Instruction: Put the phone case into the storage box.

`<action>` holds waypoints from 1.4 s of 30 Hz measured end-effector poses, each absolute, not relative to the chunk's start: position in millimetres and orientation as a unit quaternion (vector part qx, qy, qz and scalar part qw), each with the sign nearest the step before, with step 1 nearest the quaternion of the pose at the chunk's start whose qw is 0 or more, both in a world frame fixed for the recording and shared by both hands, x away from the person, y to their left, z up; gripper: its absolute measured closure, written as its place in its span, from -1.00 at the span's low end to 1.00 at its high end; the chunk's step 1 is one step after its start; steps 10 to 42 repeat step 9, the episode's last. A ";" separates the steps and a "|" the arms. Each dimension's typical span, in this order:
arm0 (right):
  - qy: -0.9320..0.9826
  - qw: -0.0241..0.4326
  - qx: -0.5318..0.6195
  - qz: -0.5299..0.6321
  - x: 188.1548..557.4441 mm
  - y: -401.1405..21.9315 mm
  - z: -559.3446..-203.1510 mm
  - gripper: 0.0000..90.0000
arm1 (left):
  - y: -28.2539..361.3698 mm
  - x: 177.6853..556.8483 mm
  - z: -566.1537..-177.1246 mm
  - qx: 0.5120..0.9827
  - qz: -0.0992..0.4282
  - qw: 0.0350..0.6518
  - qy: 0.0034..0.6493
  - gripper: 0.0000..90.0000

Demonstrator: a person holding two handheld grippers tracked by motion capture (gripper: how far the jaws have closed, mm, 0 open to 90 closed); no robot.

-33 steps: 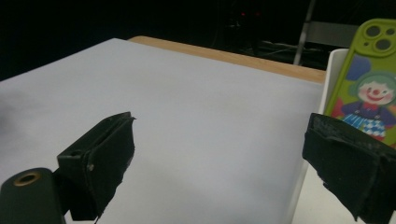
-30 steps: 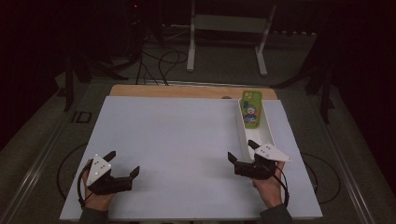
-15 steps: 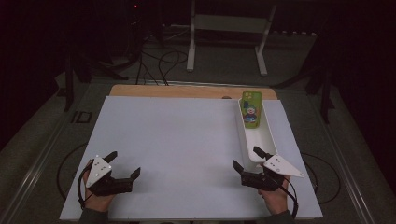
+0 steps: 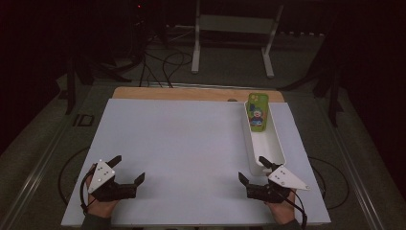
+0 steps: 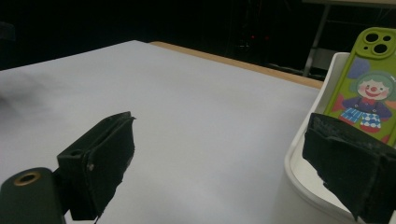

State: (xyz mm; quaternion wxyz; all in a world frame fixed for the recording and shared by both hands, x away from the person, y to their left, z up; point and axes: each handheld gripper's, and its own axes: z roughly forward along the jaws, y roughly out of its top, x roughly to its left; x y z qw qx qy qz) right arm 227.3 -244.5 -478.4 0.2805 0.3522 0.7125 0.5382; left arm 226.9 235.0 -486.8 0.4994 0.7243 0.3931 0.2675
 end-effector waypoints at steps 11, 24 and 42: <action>0.712 0.281 0.348 0.541 227.2 -243.6 -478.6 -0.81 | 235.2 227.5 -487.0 0.725 0.269 0.497 0.395 -1.00; 0.712 0.281 0.348 0.541 227.2 -243.6 -478.6 -0.81 | 235.2 227.5 -487.0 0.725 0.269 0.497 0.395 -1.00; 0.712 0.281 0.348 0.541 227.2 -243.6 -478.6 -0.81 | 235.2 227.5 -487.0 0.725 0.269 0.497 0.395 -1.00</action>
